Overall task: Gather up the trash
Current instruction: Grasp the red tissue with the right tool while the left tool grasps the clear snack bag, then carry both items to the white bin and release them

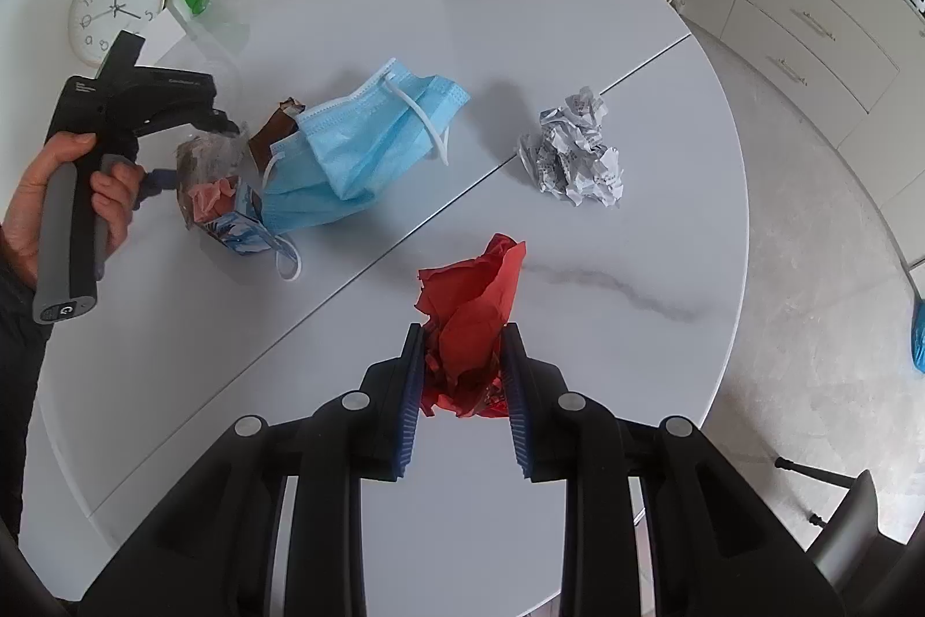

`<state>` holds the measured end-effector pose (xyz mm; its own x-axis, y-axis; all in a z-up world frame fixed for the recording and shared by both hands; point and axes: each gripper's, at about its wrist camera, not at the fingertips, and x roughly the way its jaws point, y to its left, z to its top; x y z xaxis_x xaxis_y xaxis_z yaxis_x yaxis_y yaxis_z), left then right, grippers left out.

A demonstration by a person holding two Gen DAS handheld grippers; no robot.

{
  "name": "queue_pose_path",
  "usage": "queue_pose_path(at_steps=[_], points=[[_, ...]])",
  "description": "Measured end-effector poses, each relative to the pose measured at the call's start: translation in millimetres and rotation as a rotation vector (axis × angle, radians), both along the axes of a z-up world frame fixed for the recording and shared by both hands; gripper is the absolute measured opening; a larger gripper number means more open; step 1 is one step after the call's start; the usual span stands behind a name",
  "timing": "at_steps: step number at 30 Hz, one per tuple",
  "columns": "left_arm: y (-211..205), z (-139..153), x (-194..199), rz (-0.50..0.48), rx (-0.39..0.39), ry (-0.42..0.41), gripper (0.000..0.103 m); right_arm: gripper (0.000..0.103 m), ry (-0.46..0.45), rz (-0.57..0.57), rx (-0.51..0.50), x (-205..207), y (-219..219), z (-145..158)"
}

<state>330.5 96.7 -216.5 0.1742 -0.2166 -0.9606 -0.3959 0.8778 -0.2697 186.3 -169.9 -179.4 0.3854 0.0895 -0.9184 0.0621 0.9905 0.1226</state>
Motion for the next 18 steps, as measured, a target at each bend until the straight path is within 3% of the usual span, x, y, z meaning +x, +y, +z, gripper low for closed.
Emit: queue_pose_path(at_steps=[7, 11, 18], points=[[11, 20, -14, 0.018, 0.002, -0.063, 0.058, 0.027, -0.029, 0.006, 0.003, -10, 1, 7], [14, 47, -30, 0.01, 0.039, -0.13, 0.058, 0.027, -0.068, -0.008, 0.012, -22, -5, 14], [-12, 106, -84, -0.159, 0.144, -0.244, 0.058, 0.027, -0.134, -0.09, 0.03, -77, -37, 32]])
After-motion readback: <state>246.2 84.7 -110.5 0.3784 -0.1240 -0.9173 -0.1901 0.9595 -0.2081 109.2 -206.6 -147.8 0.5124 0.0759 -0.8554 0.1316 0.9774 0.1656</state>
